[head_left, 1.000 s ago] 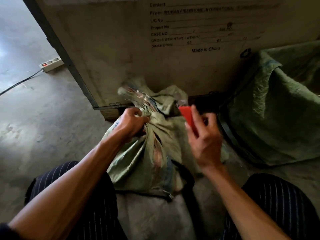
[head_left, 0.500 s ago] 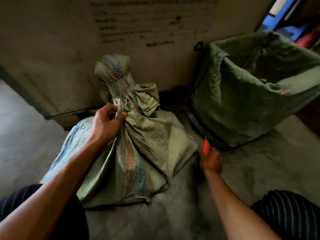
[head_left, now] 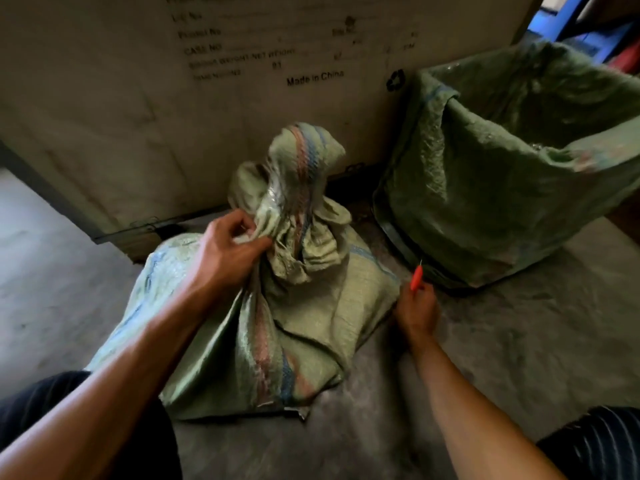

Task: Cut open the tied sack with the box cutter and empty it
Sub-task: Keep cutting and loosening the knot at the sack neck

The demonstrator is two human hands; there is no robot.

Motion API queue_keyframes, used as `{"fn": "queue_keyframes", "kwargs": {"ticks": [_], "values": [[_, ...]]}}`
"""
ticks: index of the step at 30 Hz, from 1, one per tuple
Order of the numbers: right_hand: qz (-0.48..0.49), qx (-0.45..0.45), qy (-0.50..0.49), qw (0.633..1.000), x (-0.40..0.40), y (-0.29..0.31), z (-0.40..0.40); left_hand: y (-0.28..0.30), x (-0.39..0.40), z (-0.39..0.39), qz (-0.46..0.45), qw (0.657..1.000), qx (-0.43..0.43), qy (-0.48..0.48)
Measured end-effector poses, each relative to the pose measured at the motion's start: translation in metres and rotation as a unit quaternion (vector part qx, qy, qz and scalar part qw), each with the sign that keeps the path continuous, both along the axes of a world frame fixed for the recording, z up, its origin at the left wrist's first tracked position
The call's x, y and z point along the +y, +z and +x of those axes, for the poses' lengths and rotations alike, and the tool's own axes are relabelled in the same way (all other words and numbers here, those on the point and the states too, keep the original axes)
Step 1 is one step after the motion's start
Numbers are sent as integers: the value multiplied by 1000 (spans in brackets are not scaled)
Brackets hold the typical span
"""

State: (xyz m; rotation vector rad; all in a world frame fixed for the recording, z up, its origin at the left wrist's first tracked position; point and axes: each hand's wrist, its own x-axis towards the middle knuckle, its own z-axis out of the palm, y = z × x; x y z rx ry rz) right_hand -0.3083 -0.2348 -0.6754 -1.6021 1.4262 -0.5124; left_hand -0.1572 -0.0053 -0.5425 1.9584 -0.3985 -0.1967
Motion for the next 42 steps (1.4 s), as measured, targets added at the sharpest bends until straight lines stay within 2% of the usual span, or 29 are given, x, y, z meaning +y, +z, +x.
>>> {"fn": "queue_keyframes", "kwargs": {"ticks": [3,5,7,8,11,13,17,19,22,25,29,35,42], "values": [[-20,-150,12,988,13,67,45,3,-9,5,-28,999,33,-4],[-26,-226,57,972,31,104,65,6,-14,0,-41,996,66,-31],[-18,-270,128,954,53,130,74,10,-17,1,-39,991,102,-80],[-9,-280,158,947,62,138,76,12,-15,4,-20,990,89,-105],[-2,-277,227,934,80,154,79,16,-5,18,53,996,-7,-77],[4,-279,257,925,83,164,85,20,1,20,25,999,-19,-45],[-3,-246,327,912,87,178,97,41,12,24,-142,984,50,-101],[-18,-217,349,911,90,181,96,49,14,27,-146,979,79,-117],[-8,-197,356,914,95,187,86,45,14,33,-165,975,141,-44],[20,-197,368,909,106,190,71,42,14,40,-208,954,210,45],[3,-147,432,890,126,187,47,43,19,46,-221,931,283,61],[-109,-96,496,856,143,184,41,38,25,44,-195,935,281,94],[-141,-93,503,848,149,188,47,38,24,39,-191,940,262,106]]}}
